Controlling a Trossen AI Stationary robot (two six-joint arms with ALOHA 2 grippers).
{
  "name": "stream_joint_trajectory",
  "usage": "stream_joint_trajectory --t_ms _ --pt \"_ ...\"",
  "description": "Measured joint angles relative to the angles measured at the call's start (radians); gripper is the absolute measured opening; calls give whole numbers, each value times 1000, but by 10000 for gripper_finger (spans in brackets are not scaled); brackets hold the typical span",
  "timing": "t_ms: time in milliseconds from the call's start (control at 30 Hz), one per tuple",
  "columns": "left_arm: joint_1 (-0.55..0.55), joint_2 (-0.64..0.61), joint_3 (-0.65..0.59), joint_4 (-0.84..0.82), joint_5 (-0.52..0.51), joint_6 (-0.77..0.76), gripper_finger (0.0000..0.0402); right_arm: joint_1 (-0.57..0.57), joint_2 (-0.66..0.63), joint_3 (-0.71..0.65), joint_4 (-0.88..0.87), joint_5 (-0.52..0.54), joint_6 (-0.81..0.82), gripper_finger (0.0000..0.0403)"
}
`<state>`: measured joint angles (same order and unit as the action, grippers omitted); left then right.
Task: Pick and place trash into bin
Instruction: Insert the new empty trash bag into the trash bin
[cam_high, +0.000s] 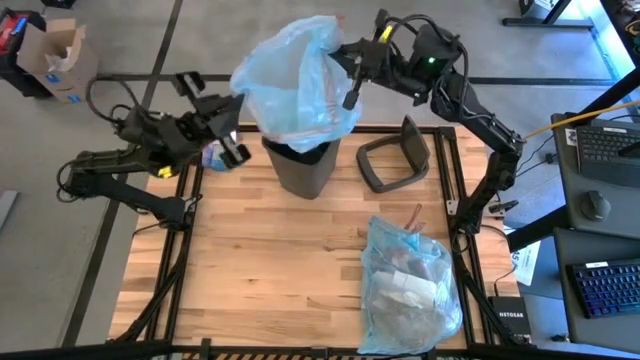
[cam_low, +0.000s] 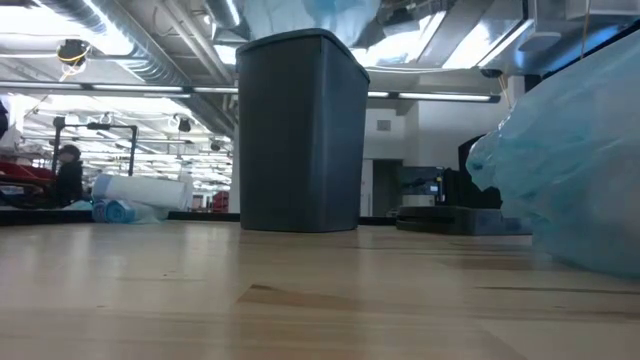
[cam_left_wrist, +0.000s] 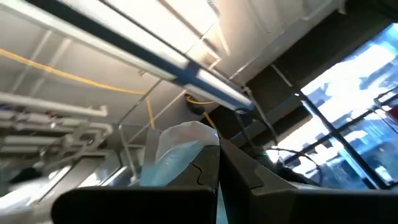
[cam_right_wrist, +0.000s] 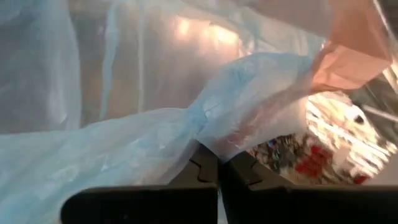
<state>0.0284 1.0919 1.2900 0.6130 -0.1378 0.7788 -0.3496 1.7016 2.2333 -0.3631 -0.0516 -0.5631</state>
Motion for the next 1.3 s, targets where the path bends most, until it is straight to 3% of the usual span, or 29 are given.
stream_joint_trajectory --t_ms 200,500,633,1167,1300 --pt "100 28 0 -5 1 -167 0 -13 9 -4 -117 35 2 0" --pt "109 66 0 -15 3 -376 0 -11 24 -5 -160 42 4 0" --pt "110 88 0 -72 -15 -353 0 -25 35 -4 -181 41 4 0" --pt "151 68 0 -434 -318 -227 0 -124 149 -5 -401 69 36 0" --pt "150 66 0 -554 -375 -239 0 -121 166 -5 -440 132 24 0"
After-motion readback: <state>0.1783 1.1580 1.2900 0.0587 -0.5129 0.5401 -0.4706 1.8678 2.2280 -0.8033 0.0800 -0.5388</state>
